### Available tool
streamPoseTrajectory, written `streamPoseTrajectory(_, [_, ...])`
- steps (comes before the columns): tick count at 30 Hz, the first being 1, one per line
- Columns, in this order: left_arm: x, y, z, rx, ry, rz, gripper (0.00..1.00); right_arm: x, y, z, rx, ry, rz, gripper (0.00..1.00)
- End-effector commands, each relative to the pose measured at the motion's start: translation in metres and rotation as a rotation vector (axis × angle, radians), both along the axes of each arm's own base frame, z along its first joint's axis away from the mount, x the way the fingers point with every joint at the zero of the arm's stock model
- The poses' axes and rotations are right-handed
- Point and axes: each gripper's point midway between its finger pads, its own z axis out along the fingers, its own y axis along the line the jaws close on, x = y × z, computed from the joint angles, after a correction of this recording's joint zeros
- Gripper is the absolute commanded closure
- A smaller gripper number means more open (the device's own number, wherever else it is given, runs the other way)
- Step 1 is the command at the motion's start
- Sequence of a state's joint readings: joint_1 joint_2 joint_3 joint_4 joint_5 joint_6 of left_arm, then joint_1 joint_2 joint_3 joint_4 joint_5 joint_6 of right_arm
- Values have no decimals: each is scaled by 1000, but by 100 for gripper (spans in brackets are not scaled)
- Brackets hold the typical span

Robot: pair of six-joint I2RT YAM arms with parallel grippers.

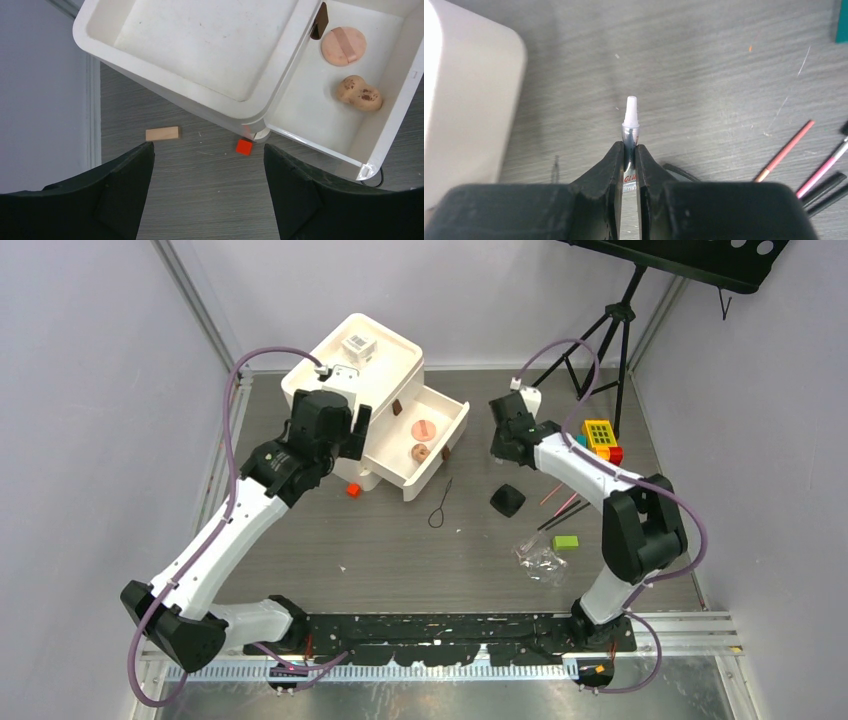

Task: Organize the makeup
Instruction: Pick up the makeup from the center of the board, then place the makeup in the drawer.

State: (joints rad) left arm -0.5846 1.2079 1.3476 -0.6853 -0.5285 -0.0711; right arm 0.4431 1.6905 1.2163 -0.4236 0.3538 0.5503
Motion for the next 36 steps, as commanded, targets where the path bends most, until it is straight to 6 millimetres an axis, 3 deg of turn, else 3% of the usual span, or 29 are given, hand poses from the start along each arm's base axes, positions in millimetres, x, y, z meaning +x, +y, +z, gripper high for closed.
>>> streamPoseTrajectory(1, [5,-4,11,-54,-42,-4,18,27,14,81,95,-193,1,82])
streamPoseTrajectory(8, [2,-3,16,-63,-51,-7,18,52,70,143,340,-305,105,82])
streamPoseTrajectory(11, [0,-2,18,-70,-59,-6,18,57,100,157,430,-326,171,82])
streamPoseTrajectory(18, [-2,-3,20,-77,-59,-13,18,66,156,152,586,-294,274,82])
streamPoseTrajectory(21, [-2,-3,18,-76,-53,-14,18,70,169,146,605,-281,292,79])
streamPoseTrajectory(27, [-2,-3,17,-74,-46,-15,17,74,170,147,585,-298,299,61])
streamPoseTrajectory(36, [-1,-6,16,-81,-39,-23,17,67,136,163,445,-358,255,58])
